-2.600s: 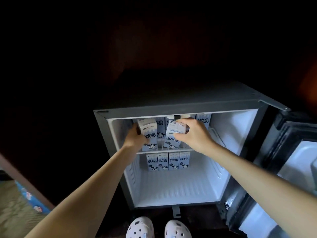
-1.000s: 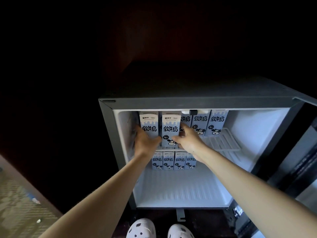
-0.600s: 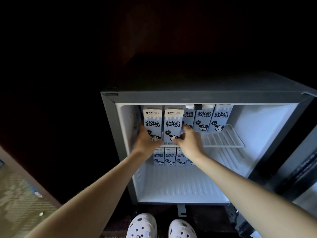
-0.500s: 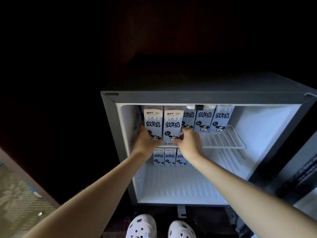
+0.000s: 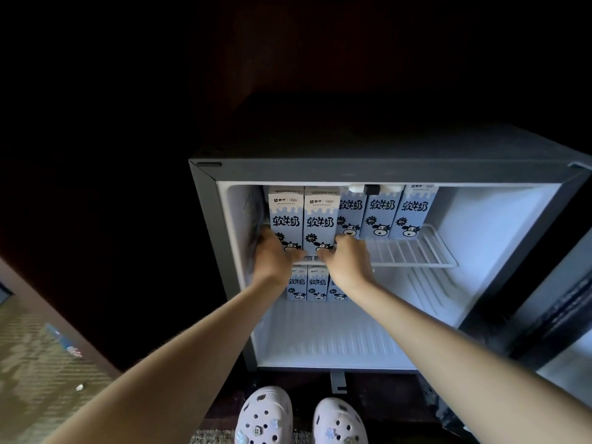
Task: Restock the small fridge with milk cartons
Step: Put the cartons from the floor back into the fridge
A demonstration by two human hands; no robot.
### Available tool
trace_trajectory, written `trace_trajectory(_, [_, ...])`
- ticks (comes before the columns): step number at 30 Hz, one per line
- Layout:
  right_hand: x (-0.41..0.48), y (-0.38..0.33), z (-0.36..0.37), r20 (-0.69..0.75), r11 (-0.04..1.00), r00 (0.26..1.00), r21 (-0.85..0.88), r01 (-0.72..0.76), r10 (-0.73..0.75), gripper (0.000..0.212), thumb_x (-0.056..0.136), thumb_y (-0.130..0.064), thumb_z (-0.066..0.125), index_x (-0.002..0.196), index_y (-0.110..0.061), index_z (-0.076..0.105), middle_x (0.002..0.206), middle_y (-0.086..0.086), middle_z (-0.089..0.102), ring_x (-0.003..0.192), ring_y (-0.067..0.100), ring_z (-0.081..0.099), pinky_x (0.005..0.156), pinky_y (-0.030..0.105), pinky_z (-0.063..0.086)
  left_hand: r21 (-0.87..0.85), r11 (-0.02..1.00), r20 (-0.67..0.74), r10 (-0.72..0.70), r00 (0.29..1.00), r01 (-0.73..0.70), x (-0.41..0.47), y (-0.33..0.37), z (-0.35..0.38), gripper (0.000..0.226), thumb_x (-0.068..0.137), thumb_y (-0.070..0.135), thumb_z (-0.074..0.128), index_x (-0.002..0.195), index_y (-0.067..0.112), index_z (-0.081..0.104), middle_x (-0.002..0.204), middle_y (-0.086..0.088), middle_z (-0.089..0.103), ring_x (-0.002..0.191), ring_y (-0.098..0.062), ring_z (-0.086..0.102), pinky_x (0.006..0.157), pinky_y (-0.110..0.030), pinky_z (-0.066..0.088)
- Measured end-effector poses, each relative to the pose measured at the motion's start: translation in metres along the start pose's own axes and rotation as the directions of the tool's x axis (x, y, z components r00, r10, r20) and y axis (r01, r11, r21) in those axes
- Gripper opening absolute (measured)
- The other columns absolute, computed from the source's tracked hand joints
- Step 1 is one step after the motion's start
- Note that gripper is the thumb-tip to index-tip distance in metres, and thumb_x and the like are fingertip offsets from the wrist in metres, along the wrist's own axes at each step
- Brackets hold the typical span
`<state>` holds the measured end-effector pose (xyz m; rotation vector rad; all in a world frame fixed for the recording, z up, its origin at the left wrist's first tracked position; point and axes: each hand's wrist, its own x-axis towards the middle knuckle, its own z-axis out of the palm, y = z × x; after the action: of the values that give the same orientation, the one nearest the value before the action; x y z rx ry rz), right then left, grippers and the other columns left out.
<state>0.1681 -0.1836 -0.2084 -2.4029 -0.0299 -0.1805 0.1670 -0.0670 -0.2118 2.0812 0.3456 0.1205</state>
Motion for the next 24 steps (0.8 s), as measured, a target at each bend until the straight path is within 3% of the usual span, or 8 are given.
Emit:
trace_trajectory(4, [-0.015,-0.005,-0.011,0.045,0.997,0.999,-0.074,-0.007,0.01,0.005,0.087,-0.001,0.055,0.082,-0.003,0.054,0.09,0.014,0.057,0.077,0.022,0.051,0.066,0.026,0.04,0.083,0.997,-0.009,0.0,1.0,0.001,-0.017,0.009,-0.003,0.056,0.084,0.015,0.066,0.128,0.002,0.034,0.127,-0.017,0.051,0.117,-0.033,0.05,0.101,-0.043,0.044])
trace_trajectory(7, [-0.039,-0.004,-0.028,0.042,0.996,0.999,-0.093,0.011,-0.007,0.013,0.086,0.004,0.051,0.094,0.004,0.061,0.098,0.016,0.063,0.079,0.02,0.05,0.066,0.023,0.038,0.067,0.998,-0.036,0.007,0.999,-0.005,-0.041,0.019,-0.006,0.051,0.09,-0.004,0.043,0.135,0.004,0.021,0.137,-0.019,0.037,0.121,-0.034,0.042,0.104,-0.046,0.038])
trace_trajectory(10, [-0.076,-0.011,-0.054,0.031,0.996,0.999,-0.077,0.04,-0.037,0.021,0.088,0.002,0.05,0.105,0.003,0.062,0.106,0.016,0.065,0.086,0.02,0.056,0.07,0.019,0.039,0.114,0.993,0.01,0.021,1.0,-0.022,-0.081,0.033,-0.012,0.048,0.087,-0.013,0.03,0.133,0.0,0.023,0.136,-0.022,0.031,0.12,-0.037,0.038,0.104,-0.043,0.036])
trace_trajectory(15, [-0.156,-0.024,-0.112,-0.022,0.985,0.993,-0.131,0.112,-0.115,0.029,0.092,-0.008,0.047,0.118,-0.005,0.058,0.122,0.009,0.061,0.111,0.023,0.056,0.089,0.026,0.042,0.131,0.987,0.145,0.073,0.987,-0.092,-0.159,0.062,-0.024,0.037,0.088,-0.005,0.035,0.124,0.001,0.041,0.128,-0.019,0.044,0.11,-0.032,0.048,0.087,-0.036,0.041])
trace_trajectory(19, [-0.232,-0.013,-0.153,-0.051,0.973,0.993,-0.21,0.094,-0.107,0.026,0.091,-0.012,0.048,0.114,-0.006,0.06,0.116,0.01,0.064,0.106,0.028,0.059,0.082,0.03,0.044,0.06,0.989,0.218,0.118,0.969,-0.134,-0.227,0.082,-0.029,0.03,0.09,0.007,0.041,0.117,0.006,0.055,0.115,-0.014,0.06,0.084,-0.024,0.053,0.068,-0.03,0.043])
trace_trajectory(21, [-0.273,-0.003,-0.17,-0.082,0.975,0.993,-0.215,0.064,-0.083,0.026,0.092,-0.013,0.048,0.114,-0.005,0.06,0.115,0.01,0.064,0.105,0.029,0.059,0.083,0.032,0.045,0.046,0.983,0.276,0.157,0.948,-0.176,-0.262,0.088,-0.027,0.026,0.09,0.011,0.042,0.108,0.006,0.06,0.108,-0.016,0.065,0.081,-0.026,0.056,0.068,-0.031,0.048])
trace_trajectory(24, [-0.342,0.016,-0.19,-0.113,0.966,0.994,-0.258,-0.015,-0.015,0.029,0.093,-0.015,0.046,0.117,-0.007,0.059,0.119,0.009,0.063,0.107,0.029,0.058,0.084,0.032,0.045,0.066,0.969,0.353,0.199,0.914,-0.237,-0.318,0.089,-0.017,0.022,0.089,0.015,0.045,0.101,0.007,0.062,0.103,-0.013,0.067,0.095,-0.03,0.063,0.085,-0.038,0.054])
